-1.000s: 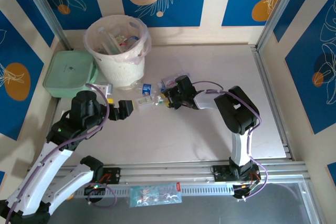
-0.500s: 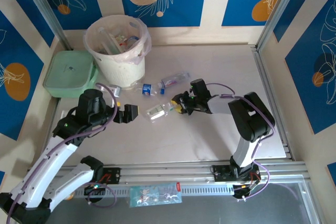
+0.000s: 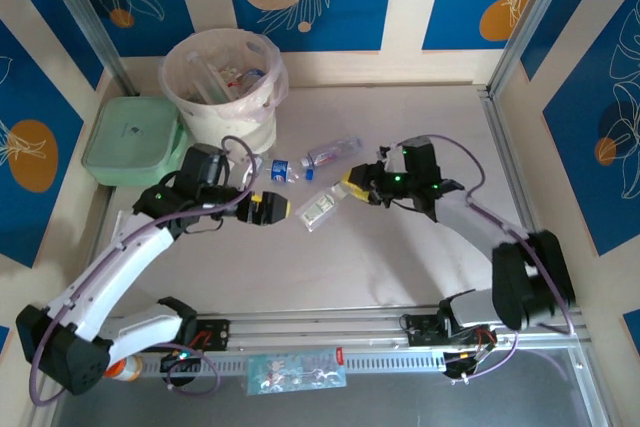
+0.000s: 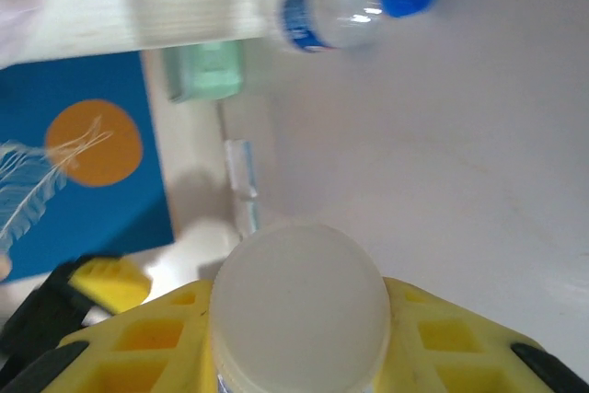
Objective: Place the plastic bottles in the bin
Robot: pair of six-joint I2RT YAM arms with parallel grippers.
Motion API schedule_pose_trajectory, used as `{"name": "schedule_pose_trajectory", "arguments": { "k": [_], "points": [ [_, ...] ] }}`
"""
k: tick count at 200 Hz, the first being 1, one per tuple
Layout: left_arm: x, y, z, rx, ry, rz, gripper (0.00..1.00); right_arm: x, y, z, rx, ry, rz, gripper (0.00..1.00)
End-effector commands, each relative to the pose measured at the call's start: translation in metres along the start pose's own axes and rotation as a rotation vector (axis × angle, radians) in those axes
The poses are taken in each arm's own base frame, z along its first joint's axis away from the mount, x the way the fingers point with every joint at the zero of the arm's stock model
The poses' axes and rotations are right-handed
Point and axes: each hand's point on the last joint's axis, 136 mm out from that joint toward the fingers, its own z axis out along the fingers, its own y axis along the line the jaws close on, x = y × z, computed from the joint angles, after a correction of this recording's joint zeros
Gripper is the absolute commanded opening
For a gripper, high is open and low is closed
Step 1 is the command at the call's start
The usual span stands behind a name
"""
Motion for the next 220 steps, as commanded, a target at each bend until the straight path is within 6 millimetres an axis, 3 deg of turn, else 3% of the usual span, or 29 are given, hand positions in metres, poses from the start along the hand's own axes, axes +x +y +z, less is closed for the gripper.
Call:
{"name": "schedule_pose_trajectory", "arguments": {
  "k": [1,62,123,175,204,220],
  "points": [
    [-0.009,-0.042,0.002,0.203,0.029,0.019,0.99,0.019,0.036,-0.019,-0.091,0.090,-0.116,0.34],
    [-0.015,-0.084,0.020,0.340,0.087,0.080,0.99,0.038,0.078,-0.045,-0.177,0.115,-0.199,0.34],
    [-0.005,-0.115,0.043,0.419,0.150,0.135,1.00,0.046,0.093,-0.054,-0.207,0.114,-0.227,0.35],
    [-0.009,-0.122,0.045,0.422,0.167,0.176,0.74,0.051,0.093,-0.056,-0.198,0.115,-0.258,0.35],
    [-0.008,-0.127,0.042,0.444,0.176,0.190,0.53,0.052,0.093,-0.058,-0.197,0.106,-0.262,0.35],
    [-0.005,-0.129,0.042,0.446,0.188,0.200,0.48,0.052,0.094,-0.059,-0.197,0.096,-0.265,0.35]
  ]
}}
